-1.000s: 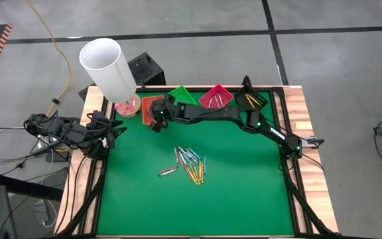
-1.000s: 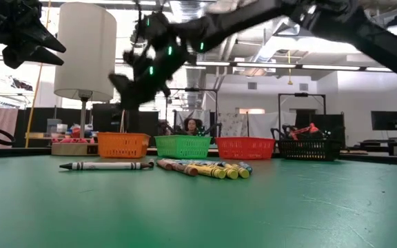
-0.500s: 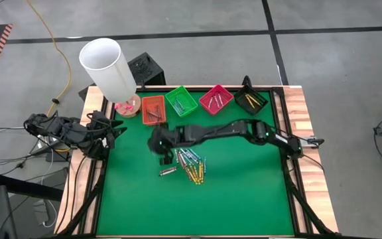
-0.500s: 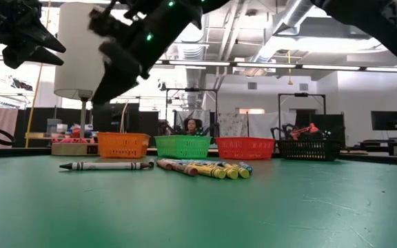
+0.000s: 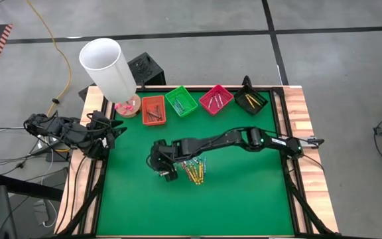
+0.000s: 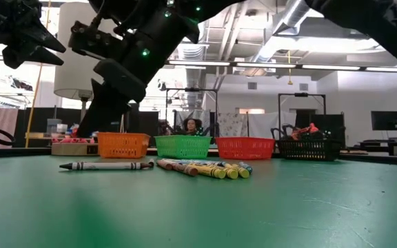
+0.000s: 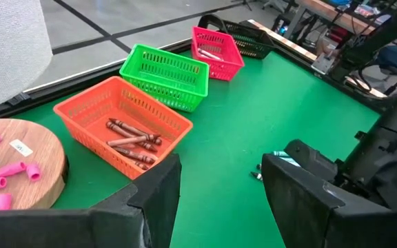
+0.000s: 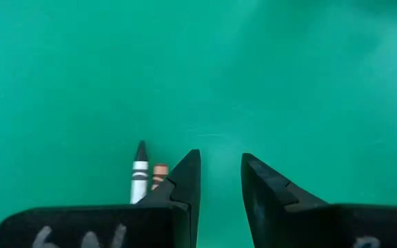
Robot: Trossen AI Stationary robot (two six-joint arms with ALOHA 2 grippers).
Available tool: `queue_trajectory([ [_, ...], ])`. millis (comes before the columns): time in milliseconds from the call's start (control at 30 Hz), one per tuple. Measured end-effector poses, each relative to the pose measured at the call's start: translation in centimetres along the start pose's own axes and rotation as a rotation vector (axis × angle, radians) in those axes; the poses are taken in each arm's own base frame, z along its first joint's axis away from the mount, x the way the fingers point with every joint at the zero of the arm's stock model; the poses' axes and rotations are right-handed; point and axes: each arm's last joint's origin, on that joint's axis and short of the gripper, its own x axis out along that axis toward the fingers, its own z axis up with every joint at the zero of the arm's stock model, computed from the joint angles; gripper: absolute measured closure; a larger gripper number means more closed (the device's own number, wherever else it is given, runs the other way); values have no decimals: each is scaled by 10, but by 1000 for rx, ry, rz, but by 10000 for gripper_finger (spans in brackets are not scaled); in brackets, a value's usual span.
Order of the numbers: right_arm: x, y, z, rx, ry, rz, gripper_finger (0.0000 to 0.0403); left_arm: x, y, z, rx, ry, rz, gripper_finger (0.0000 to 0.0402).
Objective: Sort crayons
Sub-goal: Put the brown crayon into the orange bin
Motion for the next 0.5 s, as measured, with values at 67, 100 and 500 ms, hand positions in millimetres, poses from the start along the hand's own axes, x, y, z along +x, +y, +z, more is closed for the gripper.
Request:
queue_trajectory([
  [67, 0, 4, 0, 3, 6, 13, 303, 0, 0, 0, 0, 0, 0, 210],
  [100, 0, 7, 1, 0, 6, 27, 303, 0, 0, 0, 0, 0, 0, 210],
  [500, 22, 23, -13, 16, 66, 65, 303, 0, 0, 0, -7, 1, 1, 210],
])
